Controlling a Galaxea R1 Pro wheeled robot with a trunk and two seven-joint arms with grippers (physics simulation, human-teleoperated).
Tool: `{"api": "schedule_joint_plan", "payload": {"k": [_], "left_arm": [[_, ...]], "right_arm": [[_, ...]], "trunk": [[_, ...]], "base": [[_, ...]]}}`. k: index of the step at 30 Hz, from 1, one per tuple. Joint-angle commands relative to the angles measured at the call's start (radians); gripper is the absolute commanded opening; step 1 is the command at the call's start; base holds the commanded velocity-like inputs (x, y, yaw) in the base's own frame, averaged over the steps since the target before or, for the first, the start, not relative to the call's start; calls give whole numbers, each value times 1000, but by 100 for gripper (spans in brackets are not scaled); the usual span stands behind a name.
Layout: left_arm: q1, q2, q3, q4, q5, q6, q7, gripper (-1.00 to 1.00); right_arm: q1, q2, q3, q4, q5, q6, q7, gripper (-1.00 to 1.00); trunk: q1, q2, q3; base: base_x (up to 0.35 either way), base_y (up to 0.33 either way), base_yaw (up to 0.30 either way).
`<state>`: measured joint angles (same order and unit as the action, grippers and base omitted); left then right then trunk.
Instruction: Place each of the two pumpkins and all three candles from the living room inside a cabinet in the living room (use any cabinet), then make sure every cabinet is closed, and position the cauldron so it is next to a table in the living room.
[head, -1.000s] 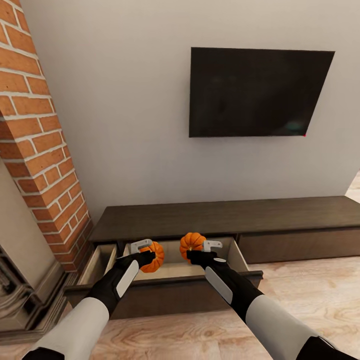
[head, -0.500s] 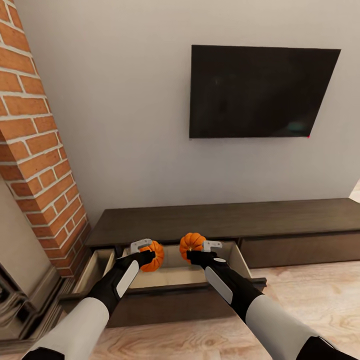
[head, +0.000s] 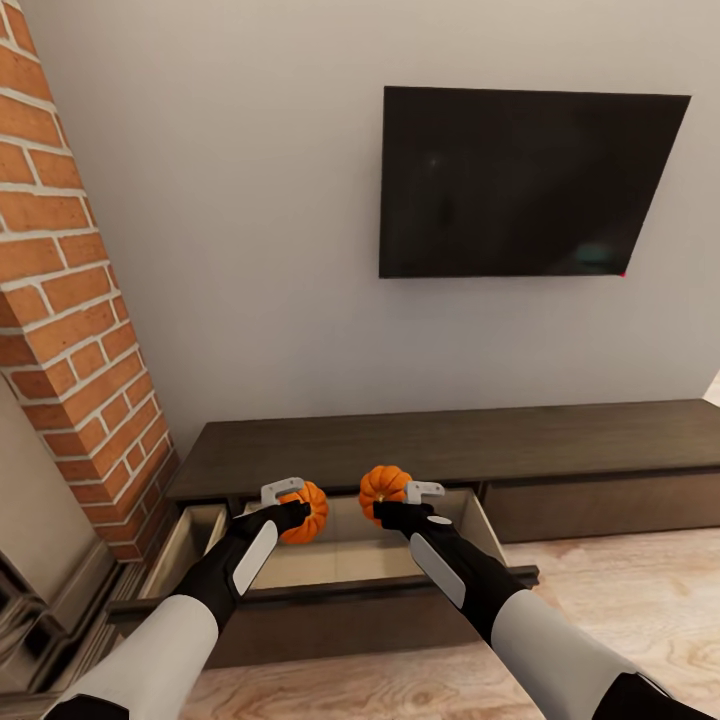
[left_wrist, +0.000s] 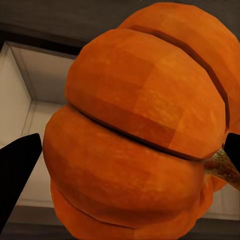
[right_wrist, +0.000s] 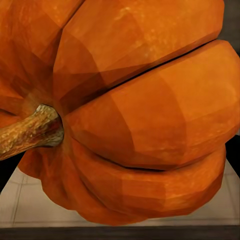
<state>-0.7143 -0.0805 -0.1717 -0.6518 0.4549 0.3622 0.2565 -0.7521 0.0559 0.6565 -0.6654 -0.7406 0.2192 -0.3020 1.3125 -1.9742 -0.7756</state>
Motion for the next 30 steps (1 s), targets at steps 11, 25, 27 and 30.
{"api": "schedule_joint_plan", "payload": {"k": [11,25,27,30], "left_arm": [[0,1,-5,-2,11,3,10,-100],[0,-1,-24,3,13,-9,10,-100],[0,-1,-30,7,14,-17,10,-100],[0,-1,-34,16,13,-21,10,-100]], "right_arm": [[-1,0,5,8,-6,5,-9,-100],[-1,30,6,194,-2,-35,1,-100],[-1,31,6,194,-2,-61,3,-100],[-1,31,6,195,-2,-73,10,-100]], "trunk": [[42,-78,-35],[96,-176,-79],[103,-190,-86],[111,-204,-92]], "base": [[0,0,0],[0,0,0],[0,0,0],[0,0,0]]}}
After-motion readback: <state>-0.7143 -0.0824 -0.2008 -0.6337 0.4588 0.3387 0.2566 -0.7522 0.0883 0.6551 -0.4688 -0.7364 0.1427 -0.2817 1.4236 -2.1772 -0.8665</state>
